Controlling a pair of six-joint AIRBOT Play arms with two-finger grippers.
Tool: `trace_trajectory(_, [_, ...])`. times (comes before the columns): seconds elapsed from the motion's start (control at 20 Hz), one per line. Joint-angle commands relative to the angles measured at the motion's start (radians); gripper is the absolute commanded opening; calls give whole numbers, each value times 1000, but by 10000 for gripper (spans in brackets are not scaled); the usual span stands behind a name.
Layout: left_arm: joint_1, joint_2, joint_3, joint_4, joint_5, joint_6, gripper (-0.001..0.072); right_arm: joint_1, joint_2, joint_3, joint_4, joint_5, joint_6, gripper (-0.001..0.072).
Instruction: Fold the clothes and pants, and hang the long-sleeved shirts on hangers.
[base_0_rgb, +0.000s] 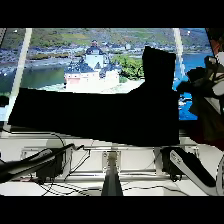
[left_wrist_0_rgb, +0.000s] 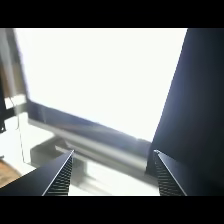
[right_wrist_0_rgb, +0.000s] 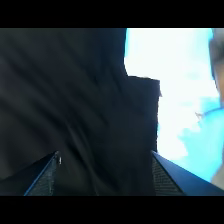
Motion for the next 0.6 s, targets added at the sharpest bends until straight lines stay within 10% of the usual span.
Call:
trace_trajectory(0.0, [-81, 1, 69, -16, 8, -247, 546, 54, -195, 100, 138, -138, -55, 702])
trace_trajectory(0.55, [-421, -4, 68, -73, 9, -269, 546, 331, -847, 668, 32, -139, -40, 698])
